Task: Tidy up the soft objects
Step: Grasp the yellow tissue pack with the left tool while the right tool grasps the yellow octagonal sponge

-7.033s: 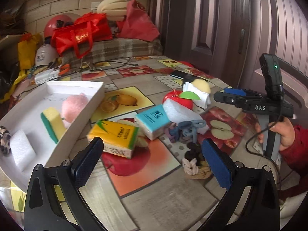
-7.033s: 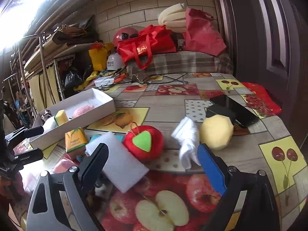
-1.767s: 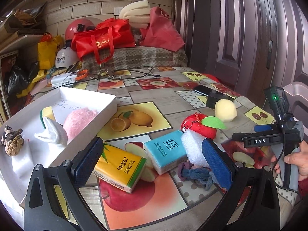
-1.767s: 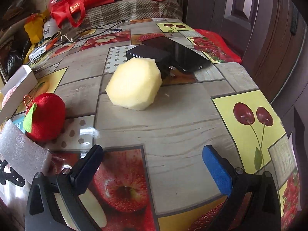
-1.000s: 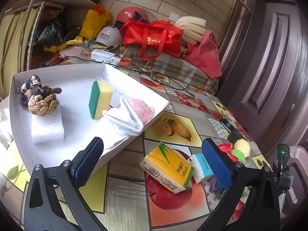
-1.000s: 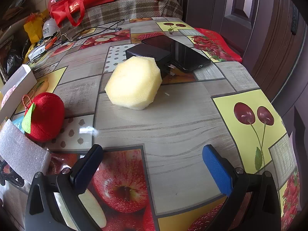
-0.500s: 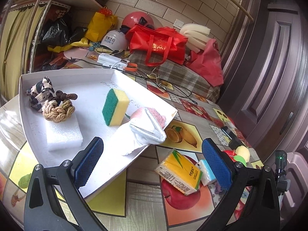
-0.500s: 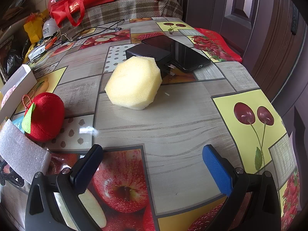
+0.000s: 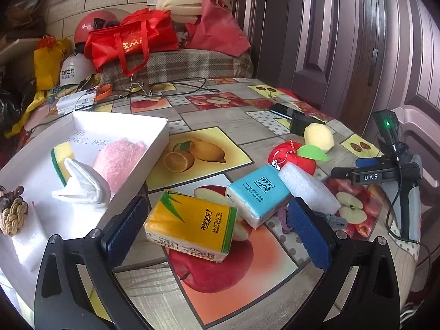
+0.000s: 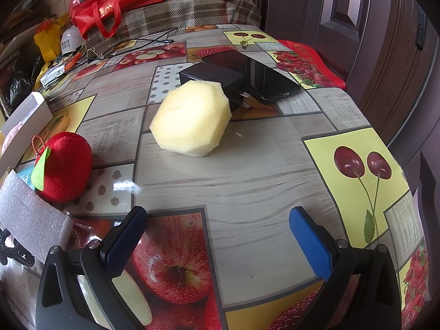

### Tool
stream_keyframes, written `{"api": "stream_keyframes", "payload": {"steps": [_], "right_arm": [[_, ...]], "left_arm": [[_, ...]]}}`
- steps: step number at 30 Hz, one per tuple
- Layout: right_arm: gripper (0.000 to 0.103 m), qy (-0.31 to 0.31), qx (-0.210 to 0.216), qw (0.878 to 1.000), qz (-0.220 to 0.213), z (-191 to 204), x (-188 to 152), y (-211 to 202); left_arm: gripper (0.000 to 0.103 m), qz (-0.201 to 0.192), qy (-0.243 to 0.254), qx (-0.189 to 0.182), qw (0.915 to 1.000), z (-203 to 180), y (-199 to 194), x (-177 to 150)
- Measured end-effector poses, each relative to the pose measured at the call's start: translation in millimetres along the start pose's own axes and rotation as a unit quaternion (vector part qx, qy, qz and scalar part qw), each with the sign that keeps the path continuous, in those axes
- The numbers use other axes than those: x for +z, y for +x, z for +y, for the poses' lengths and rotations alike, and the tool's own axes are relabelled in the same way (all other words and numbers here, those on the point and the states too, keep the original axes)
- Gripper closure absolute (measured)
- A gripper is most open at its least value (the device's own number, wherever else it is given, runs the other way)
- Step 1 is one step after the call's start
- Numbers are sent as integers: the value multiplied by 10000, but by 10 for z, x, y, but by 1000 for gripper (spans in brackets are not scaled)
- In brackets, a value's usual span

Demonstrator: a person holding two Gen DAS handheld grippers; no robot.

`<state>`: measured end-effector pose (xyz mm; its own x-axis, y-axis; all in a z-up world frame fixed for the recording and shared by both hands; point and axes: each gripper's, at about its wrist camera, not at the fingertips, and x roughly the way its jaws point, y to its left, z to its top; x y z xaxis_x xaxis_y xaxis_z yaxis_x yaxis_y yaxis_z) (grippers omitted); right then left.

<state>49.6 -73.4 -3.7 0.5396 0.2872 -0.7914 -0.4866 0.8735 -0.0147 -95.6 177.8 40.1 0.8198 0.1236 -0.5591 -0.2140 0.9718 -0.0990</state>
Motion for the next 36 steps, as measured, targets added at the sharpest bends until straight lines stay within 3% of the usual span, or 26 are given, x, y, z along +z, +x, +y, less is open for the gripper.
{"api": "stream_keyframes", "payload": {"steps": [6,13,20,23,29,33,36], "right_arm": [[0,-1,0,10000,-1,0,0,1],[0,-1,0,10000,0,1,-2,0],[0,-1,-1,10000,1,1,-3,-2],[0,-1,-1,10000,1,0,-2,-1],[0,-78,155,9998,-1,-15,39,15],[0,215,519,9977,-380,-243,21,-140],[0,-184,483,9952,-835,-253,99,-252]], "left_arm": [[0,297,-326,0,9990,135,135,4],[0,658,4,123,9978,2,301,7],[0,472,-190,269,9983,89,202,-3],[0,656,-254,243,9972,126,269,-3],[0,1037,157,382,9937,-44,429,-34],[0,958,46,316,9949,11,388,-40],[0,1024,-32,289,9943,44,416,-38]]}}
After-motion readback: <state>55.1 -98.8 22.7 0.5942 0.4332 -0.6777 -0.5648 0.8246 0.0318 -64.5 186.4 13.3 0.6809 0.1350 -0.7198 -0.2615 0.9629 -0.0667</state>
